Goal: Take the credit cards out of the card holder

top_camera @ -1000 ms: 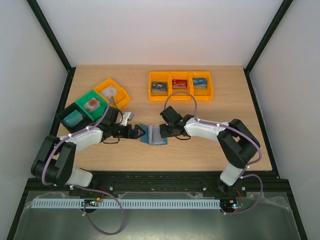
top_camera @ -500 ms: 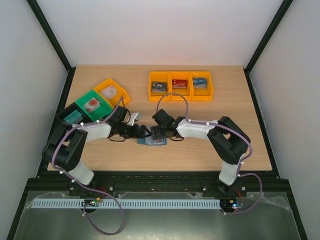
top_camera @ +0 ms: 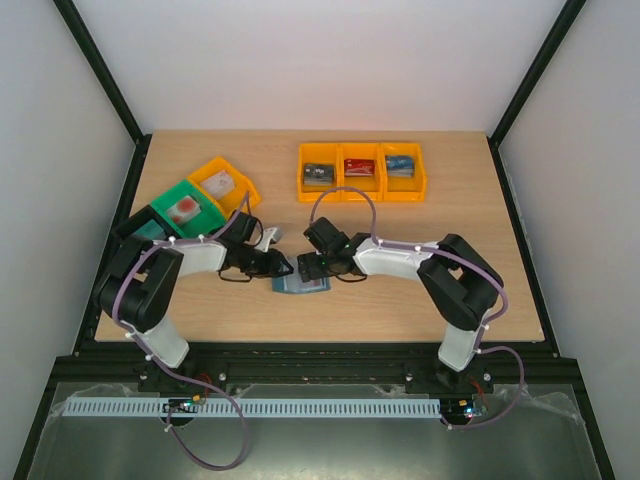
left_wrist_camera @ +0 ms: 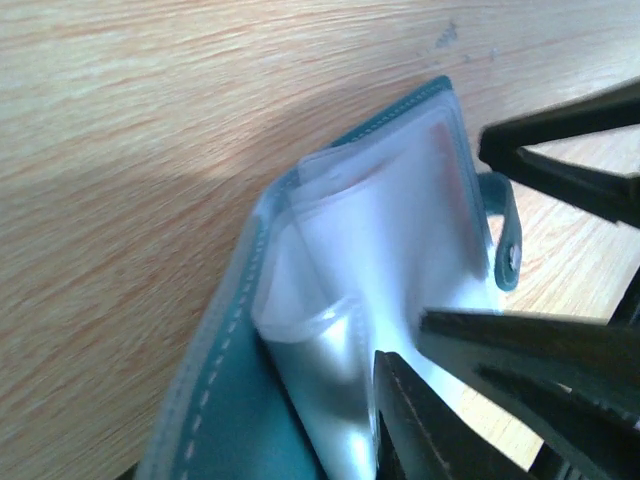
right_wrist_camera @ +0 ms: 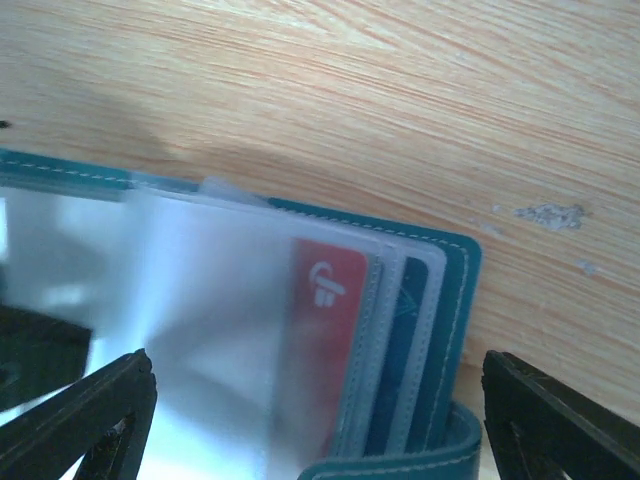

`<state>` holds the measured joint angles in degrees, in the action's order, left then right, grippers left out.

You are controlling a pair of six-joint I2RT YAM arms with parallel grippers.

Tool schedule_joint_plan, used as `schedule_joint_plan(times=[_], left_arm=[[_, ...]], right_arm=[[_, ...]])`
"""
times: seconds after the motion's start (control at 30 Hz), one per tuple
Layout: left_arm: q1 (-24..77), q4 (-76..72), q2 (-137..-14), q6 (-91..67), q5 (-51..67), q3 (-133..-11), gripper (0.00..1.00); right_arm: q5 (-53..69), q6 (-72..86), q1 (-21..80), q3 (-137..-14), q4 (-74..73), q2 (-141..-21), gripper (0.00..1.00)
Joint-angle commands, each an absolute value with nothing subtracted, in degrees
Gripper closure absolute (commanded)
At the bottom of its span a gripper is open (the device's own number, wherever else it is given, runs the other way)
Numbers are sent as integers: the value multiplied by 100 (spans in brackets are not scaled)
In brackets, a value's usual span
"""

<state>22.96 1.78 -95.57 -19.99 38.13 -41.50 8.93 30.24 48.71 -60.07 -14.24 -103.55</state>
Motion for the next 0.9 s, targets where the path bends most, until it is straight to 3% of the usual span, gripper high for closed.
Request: schedule_joint_plan(times=[0.0, 0.07, 0.1, 0.33, 0.47, 0.63, 0.87], left_arm=[[2294, 380, -9734, -1841, 3766, -4175, 81], [2274, 449, -9734, -1777, 3715, -4208, 97], [2250, 466, -9693, -1745, 3728, -4224, 98], [2157, 1498, -8965, -273, 3846, -5133, 98], [2017, 2493, -8065, 1028, 4319, -6000, 98], [1633, 3982, -7755, 1718, 5158, -7359, 98], [1636, 4990, -7350, 2038, 5898, -8160, 98]], right_arm=[[1132, 3075, 4909, -5909, -1357, -9940, 12], [1141, 3041, 4897, -5869, -1377, -9813, 11], [1128, 2993, 4875, -5848, -1399, -9739, 10], [1745, 2224, 4370, -5427, -1060, -8263, 0], [2922, 1777, 3886, -5149, -605, -7080, 2], [3282, 1289, 3867, -5109, -211, -6095, 1], [3457, 1371, 3873, -5144, 306, -5634, 1]])
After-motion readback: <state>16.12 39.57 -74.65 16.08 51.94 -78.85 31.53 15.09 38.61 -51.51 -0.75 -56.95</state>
